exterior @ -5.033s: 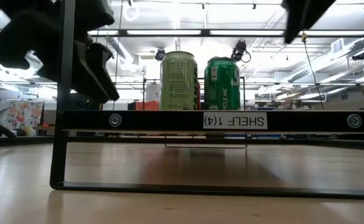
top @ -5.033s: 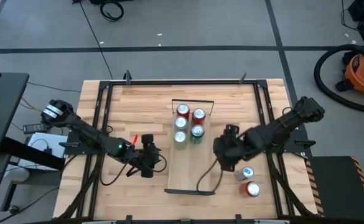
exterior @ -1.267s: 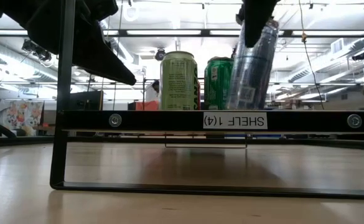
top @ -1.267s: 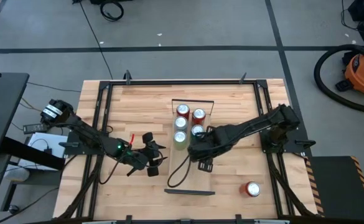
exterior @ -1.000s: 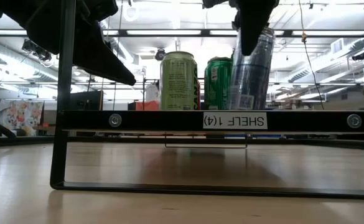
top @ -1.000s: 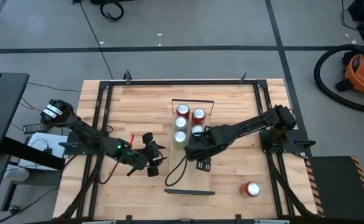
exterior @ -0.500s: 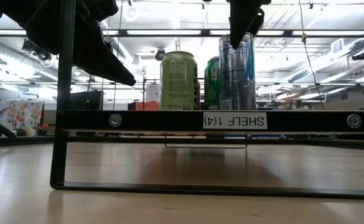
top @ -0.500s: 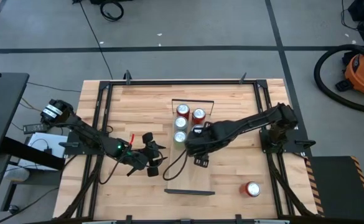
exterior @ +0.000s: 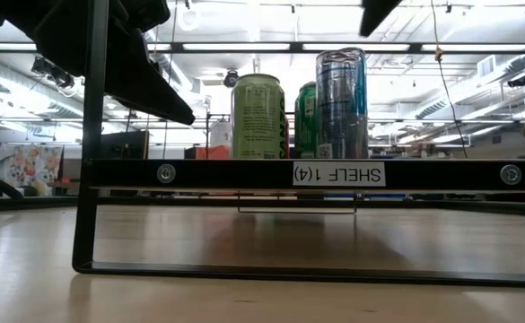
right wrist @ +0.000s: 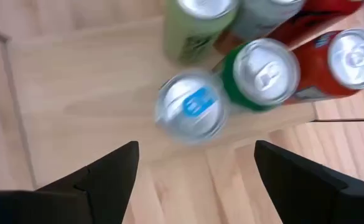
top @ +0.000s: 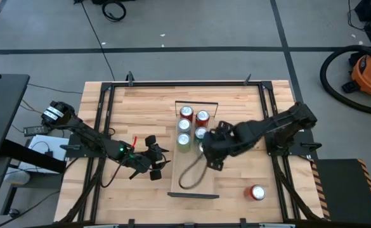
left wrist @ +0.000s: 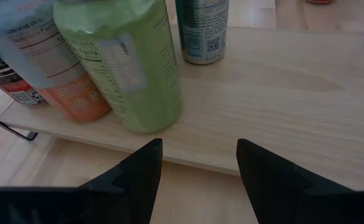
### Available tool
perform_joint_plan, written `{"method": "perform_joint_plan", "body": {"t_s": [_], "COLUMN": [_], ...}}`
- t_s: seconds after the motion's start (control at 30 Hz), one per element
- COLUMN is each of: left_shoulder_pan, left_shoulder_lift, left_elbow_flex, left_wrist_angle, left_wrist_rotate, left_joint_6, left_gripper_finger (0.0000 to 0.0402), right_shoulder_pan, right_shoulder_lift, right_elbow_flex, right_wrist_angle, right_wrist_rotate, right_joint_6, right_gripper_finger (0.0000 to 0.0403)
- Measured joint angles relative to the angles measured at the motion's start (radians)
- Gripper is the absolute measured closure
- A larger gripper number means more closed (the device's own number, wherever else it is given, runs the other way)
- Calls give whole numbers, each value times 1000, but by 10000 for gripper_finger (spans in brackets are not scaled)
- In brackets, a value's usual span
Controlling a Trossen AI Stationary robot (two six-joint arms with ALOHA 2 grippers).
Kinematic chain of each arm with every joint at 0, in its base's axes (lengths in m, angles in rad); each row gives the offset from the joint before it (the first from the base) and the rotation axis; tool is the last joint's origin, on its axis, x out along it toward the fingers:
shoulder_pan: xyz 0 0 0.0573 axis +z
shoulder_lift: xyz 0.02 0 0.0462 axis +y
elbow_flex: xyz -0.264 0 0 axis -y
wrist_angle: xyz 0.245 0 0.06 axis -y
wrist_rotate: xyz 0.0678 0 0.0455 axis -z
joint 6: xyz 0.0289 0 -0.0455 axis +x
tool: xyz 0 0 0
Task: Place canned beverage on shelf
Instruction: Put the red soda can on the shelf
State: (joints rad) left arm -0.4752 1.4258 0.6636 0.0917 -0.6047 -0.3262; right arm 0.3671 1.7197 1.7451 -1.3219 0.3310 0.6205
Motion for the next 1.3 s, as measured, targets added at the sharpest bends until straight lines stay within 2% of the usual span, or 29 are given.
{"method": "perform_joint_plan", "body": {"t_s": [0.1, 0.27, 0.47, 0.77, 1.0, 1.3], "left_shoulder_pan": [-7, -24, -30, -18, -19, -19], "left_shoulder_lift": [0, 0, 0, 0, 0, 0], "left_elbow_flex": [0, 0, 0, 0, 0, 0], "left_wrist_angle": [0, 0, -5, -7, -15, -15], "left_wrist_rotate": [9, 12, 11, 10, 7, 8], "left_joint_6": [-4, -13, -14, 1, 21, 15], "left_gripper_finger": [185, 185, 185, 185, 185, 185], "right_shoulder_pan": [53, 160, 316, 563, 614, 609], "right_shoulder_lift": [-20, -23, -22, -22, -22, -22], "right_elbow_flex": [-31, -92, -152, -235, -310, -327], "right_wrist_angle": [3, 11, 24, 13, -3, -11], "right_wrist_rotate": [-7, -95, -197, -96, -142, -202], "right_joint_6": [4, 68, 322, 587, 617, 623], "right_gripper_finger": [73, 74, 74, 63, 7, 5]}}
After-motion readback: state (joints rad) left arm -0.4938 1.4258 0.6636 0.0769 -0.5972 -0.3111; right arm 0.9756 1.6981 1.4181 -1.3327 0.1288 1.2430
